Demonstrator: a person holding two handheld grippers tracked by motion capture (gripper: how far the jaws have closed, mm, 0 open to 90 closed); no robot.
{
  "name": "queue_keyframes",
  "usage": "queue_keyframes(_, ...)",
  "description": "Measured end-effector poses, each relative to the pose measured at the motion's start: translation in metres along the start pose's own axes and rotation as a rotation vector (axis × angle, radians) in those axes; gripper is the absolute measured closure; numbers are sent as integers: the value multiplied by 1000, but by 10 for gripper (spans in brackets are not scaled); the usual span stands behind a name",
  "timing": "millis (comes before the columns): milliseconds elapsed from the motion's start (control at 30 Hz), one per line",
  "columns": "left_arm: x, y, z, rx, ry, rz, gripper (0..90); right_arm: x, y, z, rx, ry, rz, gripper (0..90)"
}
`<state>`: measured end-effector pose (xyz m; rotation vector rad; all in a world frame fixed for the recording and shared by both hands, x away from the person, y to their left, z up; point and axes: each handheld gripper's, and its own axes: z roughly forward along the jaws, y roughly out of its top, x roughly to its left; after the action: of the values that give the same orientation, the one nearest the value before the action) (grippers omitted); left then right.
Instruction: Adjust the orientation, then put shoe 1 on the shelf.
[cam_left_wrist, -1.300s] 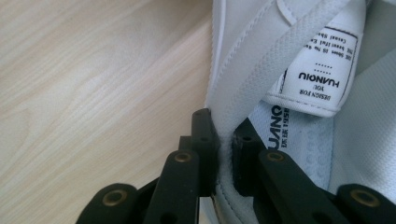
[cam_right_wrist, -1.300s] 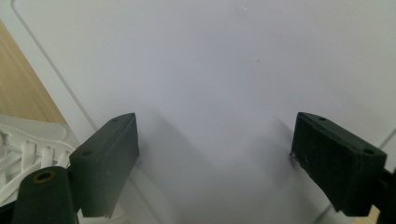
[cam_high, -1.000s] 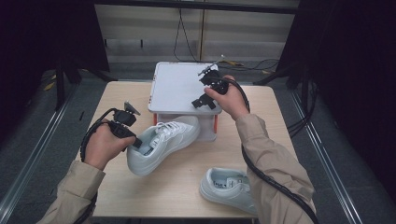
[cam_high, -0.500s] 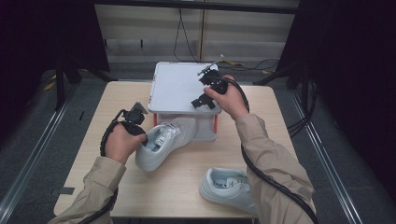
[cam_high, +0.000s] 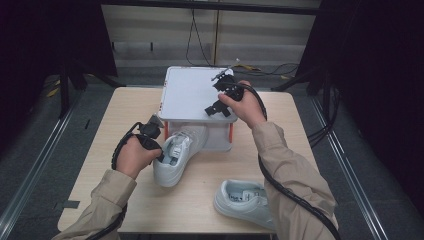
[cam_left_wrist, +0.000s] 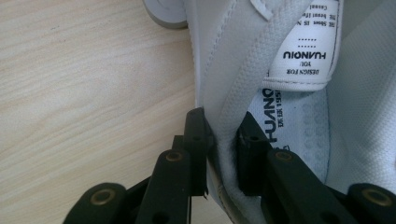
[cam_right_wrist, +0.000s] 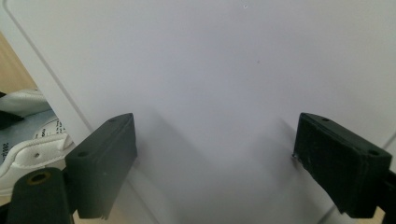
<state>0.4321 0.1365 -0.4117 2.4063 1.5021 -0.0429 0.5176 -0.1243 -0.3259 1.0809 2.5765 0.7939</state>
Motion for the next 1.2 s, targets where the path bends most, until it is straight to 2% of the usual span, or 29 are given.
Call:
queue_keyframes(100, -3, 0, 1, 7, 11, 43, 769, 0, 0, 0, -1, 1, 0, 129)
queue_keyframes(167, -3, -2, 2, 11, -23, 29, 752, 0, 0, 0, 0, 0, 0, 128)
queue_keyframes(200, -3, -2, 2, 11, -23, 29, 738, 0, 0, 0, 0, 0, 0, 128)
queue_keyframes(300, -5, -4, 4, 30, -67, 37, 715, 0, 1, 1, 3, 0, 4, 125)
queue_keyframes(433, -5, -6, 6, 35, -78, 46, 704, 0, 2, 1, 3, -2, 1, 123)
queue_keyframes(567, -6, -10, 10, 42, -99, 76, 688, 0, 2, 1, 2, -2, 2, 122)
queue_keyframes(800, -11, -13, 1, 17, -73, 122, 663, 0, 1, 1, -1, -1, 5, 122)
queue_keyframes(933, -11, -9, -5, -8, -74, 137, 655, 0, 1, 1, -2, -5, 5, 123)
queue_keyframes(967, -12, -4, -8, -31, -58, 155, 647, 0, 1, 1, -2, -4, 4, 122)
queue_keyframes(1000, -12, -4, -8, -31, -58, 155, 641, 0, 1, 1, -2, -4, 4, 122)
queue_keyframes(1067, -13, 4, -5, -17, -64, 139, 643, 0, 1, 1, -4, -3, 7, 122)
queue_keyframes(1100, -13, 10, 2, 27, -51, 134, 644, 0, 1, 2, -5, -2, 5, 122)
queue_keyframes(1133, -13, 10, 2, 27, -51, 134, 669, 0, 1, 2, -5, -2, 5, 122)
queue_keyframes(1167, -13, 14, 5, 49, -50, 129, 669, 0, 1, 1, -3, -3, 5, 122)
queue_keyframes(1200, -16, 17, 3, 73, -17, 131, 732, 0, 1, 1, -2, -1, 4, 122)
